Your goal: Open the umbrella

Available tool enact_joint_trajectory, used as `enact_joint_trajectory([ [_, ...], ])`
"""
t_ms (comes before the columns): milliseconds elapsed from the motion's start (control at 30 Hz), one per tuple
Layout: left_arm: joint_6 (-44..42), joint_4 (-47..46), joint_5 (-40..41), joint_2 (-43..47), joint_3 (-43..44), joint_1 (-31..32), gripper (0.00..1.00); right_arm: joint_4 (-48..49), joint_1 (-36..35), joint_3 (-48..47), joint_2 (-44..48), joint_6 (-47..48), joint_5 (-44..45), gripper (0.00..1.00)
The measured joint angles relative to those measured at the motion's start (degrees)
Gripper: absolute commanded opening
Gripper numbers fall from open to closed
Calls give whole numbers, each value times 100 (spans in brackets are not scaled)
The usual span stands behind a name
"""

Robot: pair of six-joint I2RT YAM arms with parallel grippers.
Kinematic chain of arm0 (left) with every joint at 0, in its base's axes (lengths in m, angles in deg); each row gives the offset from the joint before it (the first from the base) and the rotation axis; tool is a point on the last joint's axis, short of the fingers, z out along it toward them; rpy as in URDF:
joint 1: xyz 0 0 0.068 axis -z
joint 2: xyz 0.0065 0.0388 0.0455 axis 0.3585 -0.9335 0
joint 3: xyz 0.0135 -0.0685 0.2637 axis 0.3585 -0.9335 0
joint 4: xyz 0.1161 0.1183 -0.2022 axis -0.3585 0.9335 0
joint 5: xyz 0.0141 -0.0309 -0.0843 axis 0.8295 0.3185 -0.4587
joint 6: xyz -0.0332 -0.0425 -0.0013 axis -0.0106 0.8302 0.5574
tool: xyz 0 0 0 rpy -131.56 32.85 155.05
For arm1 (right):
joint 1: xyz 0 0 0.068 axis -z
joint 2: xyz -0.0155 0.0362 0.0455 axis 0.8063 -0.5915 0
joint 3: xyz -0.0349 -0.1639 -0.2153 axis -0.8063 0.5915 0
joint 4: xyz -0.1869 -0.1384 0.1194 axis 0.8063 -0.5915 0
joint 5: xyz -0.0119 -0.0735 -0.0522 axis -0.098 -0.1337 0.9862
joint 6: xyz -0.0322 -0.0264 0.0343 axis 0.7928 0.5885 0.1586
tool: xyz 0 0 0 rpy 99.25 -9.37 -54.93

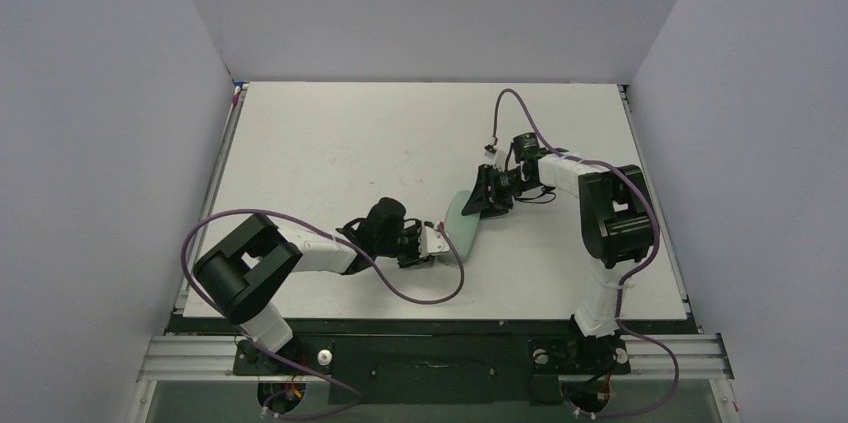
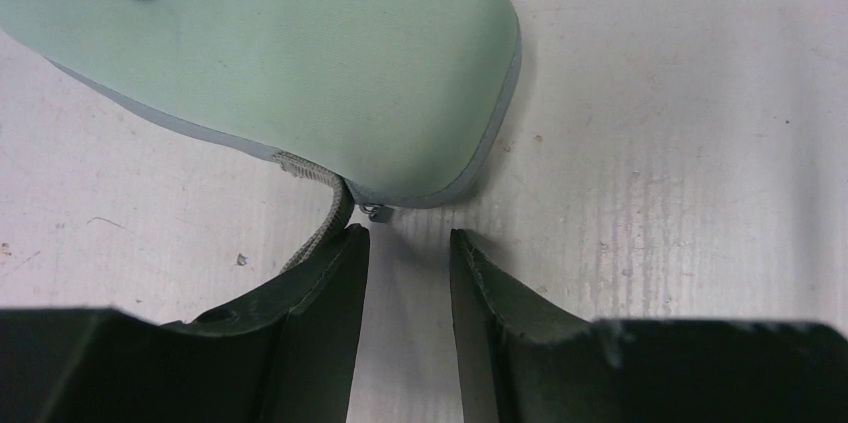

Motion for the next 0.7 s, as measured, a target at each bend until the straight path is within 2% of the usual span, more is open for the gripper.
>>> enact_joint_trajectory([
  [233, -66, -153, -72, -186, 125, -35, 34, -66, 7, -68, -66, 85, -42, 17],
  [433, -37, -210, -96, -317, 234, -35, 28, -57, 7, -68, -66, 63, -42, 11],
  [500, -28, -214, -116, -363, 271, -35, 24, -39, 7, -68, -68, 55, -39, 7],
  [567, -11, -210, -116, -389, 302, -35, 15, -26, 4, -68, -68, 39, -37, 0],
  [633, 33, -197, -105, -413, 330, -37, 3, 7, 4, -57, -68, -4, -33, 0],
  [700, 116, -140, -109, -428, 354, -35, 0, 55, 7, -33, -68, -61, -31, 0],
])
